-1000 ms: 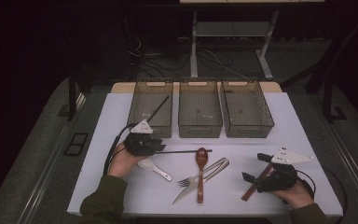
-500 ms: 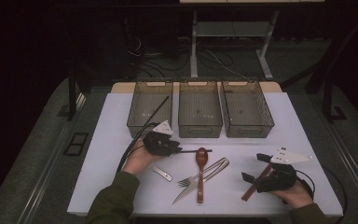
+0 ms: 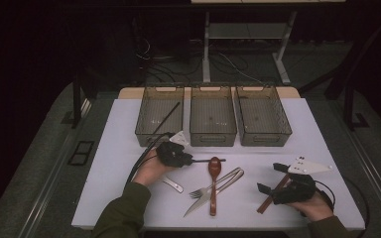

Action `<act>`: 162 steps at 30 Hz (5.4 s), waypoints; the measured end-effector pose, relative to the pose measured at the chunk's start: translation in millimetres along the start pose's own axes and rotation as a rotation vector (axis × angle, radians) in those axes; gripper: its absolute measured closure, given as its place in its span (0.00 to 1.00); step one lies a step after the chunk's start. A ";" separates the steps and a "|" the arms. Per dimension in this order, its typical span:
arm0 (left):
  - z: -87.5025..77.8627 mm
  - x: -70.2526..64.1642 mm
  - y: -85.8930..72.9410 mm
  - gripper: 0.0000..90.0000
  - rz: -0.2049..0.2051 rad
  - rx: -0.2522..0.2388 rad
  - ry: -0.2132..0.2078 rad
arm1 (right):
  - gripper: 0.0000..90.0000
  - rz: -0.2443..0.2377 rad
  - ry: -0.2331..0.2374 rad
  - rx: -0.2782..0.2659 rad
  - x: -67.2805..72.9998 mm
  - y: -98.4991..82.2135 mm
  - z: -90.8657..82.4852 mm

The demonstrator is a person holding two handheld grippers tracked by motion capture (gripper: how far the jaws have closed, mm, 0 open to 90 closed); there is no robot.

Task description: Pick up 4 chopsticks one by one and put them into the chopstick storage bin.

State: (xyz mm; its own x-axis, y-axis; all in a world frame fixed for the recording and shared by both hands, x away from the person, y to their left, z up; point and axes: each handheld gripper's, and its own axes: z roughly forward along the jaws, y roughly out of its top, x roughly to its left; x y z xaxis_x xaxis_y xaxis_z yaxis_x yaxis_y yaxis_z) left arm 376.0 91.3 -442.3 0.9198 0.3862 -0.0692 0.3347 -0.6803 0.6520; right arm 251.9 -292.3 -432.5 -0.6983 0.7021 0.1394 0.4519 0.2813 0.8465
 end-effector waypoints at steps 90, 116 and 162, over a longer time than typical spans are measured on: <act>-60.1 -20.0 20.8 0.95 0.064 -0.219 0.020 | 0.03 0.001 -0.003 -0.005 0.5 0.1 -1.0; -110.4 13.2 -16.0 0.95 -0.083 -0.274 0.147 | 0.03 -0.002 -0.006 -0.002 1.3 0.3 -1.2; -82.9 120.6 16.7 0.95 -0.413 -0.270 0.380 | 0.03 0.015 0.000 -0.010 -2.0 -1.1 -1.9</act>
State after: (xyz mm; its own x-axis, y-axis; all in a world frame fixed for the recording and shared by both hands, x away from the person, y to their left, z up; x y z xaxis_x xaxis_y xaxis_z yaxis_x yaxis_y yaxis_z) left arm 475.5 178.1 -377.1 0.5714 0.8126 -0.1150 0.5380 -0.2650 0.8002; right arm 251.7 -295.3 -432.8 -0.6915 0.7060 0.1527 0.4569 0.2638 0.8495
